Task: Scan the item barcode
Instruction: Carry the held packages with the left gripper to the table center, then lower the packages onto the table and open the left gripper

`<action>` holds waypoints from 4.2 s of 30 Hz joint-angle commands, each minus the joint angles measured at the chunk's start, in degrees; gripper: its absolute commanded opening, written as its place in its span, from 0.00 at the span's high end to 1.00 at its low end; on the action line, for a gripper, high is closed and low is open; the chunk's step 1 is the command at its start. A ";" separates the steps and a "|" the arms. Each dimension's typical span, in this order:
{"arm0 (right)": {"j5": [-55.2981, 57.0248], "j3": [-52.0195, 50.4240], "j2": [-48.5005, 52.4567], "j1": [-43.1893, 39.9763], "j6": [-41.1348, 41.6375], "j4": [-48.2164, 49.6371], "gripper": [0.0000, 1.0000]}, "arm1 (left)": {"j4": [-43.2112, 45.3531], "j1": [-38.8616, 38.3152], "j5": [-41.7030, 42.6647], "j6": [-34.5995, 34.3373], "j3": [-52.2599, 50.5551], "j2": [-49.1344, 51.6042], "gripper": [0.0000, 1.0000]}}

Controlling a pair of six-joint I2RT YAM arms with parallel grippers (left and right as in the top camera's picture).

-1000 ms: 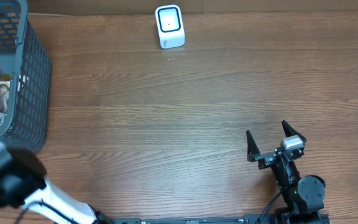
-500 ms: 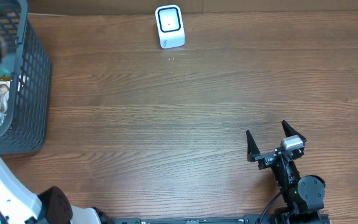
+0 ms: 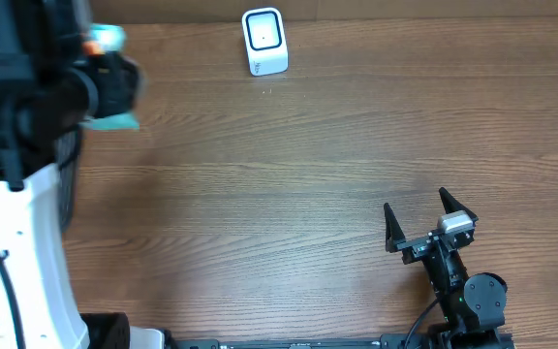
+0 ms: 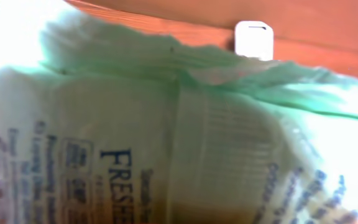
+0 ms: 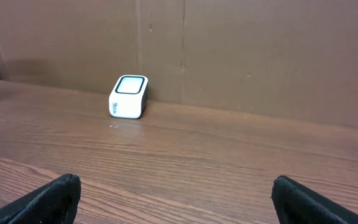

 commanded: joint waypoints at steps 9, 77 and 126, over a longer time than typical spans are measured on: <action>0.09 -0.61 -0.37 -0.04 -0.07 0.31 0.00 | 13.49 -22.95 -4.13 -9.35 -23.21 -0.13 0.64; 0.09 -0.61 -0.37 -0.04 -0.07 0.31 0.00 | 45.72 -41.66 -3.45 -31.89 -54.49 16.48 0.04; 0.09 -0.61 -0.37 -0.04 -0.07 0.31 0.00 | 23.50 -38.21 0.48 -24.00 -39.63 16.59 0.51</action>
